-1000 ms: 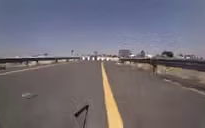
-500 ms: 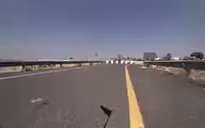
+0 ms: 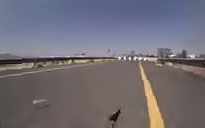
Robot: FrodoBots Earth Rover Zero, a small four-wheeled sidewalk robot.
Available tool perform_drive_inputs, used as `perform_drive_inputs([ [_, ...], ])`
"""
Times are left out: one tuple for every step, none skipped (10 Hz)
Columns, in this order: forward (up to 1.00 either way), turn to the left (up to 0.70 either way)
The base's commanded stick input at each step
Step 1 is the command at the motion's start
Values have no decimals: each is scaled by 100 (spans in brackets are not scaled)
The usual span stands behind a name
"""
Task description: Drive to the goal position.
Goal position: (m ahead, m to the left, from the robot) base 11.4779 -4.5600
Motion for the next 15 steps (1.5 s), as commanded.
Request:
perform_drive_inputs([
  [100, -1],
  [100, -1],
  [100, -5],
  [100, -21],
  [100, -36],
  [100, -41],
  [100, -31],
  [100, -4],
  [100, -1],
  [100, -1],
  [100, -1],
  [100, -1],
  [100, -1],
  [100, -1],
  [100, -1],
])
